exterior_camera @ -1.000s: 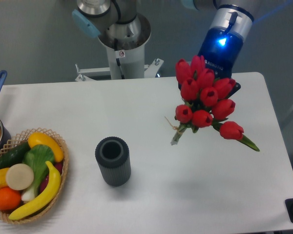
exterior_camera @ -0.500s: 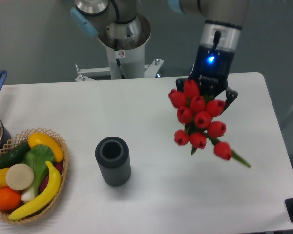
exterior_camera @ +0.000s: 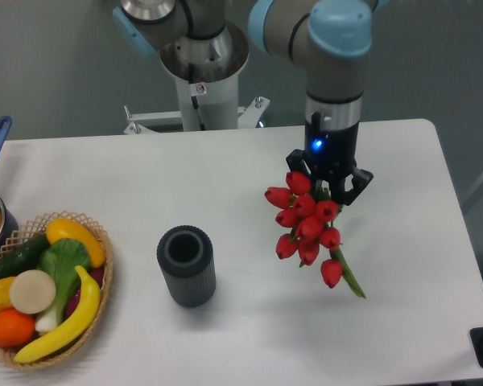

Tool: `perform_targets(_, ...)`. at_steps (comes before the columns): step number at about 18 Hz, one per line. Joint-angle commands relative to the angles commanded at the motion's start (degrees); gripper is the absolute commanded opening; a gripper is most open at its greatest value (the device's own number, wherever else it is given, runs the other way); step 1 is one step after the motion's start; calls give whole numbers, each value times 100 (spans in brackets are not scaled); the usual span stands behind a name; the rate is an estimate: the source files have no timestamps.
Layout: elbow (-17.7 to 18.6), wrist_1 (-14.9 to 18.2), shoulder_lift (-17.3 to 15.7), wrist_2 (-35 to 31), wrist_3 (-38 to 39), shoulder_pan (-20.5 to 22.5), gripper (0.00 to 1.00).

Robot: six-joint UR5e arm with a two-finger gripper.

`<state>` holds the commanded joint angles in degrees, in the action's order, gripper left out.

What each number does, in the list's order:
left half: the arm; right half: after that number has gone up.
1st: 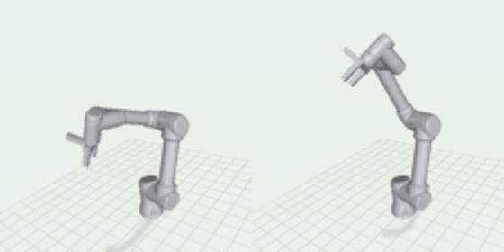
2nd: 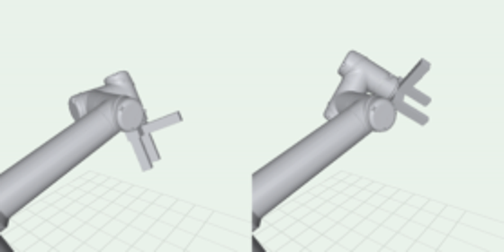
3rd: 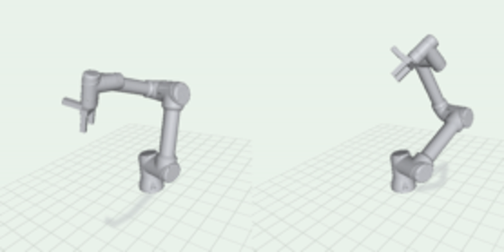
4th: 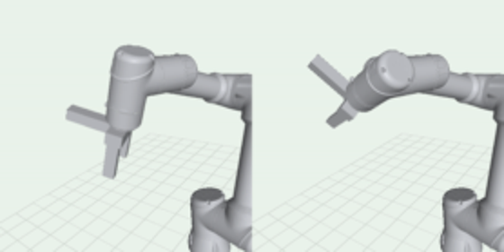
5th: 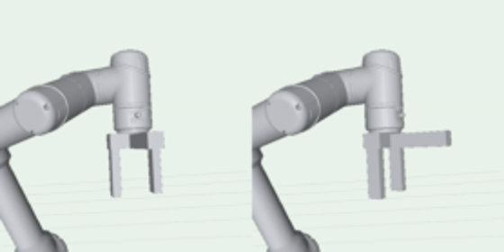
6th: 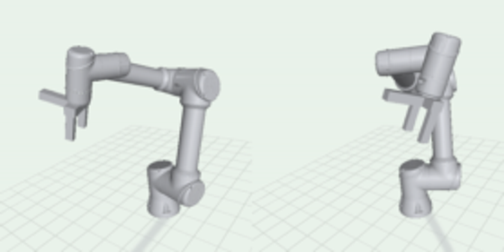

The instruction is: Place the flowers on the table

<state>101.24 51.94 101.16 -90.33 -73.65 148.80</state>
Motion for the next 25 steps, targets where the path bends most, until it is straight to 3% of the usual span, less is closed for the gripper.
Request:
perform_targets(8, 45, -18, 817, -783, -106, -431, 38)
perform_targets(14, 36, -53, 1117, -1083, -80, -607, 38)
perform_targets(16, 36, -62, 1161, -1083, -97, -616, 49)
perform_targets(19, 27, -79, 1179, -1074, -97, -616, 56)
perform_targets(23, 10, -97, 1143, -1031, -141, -607, 90)
perform_targets(25, -8, -105, 1100, -1022, -141, -589, 100)
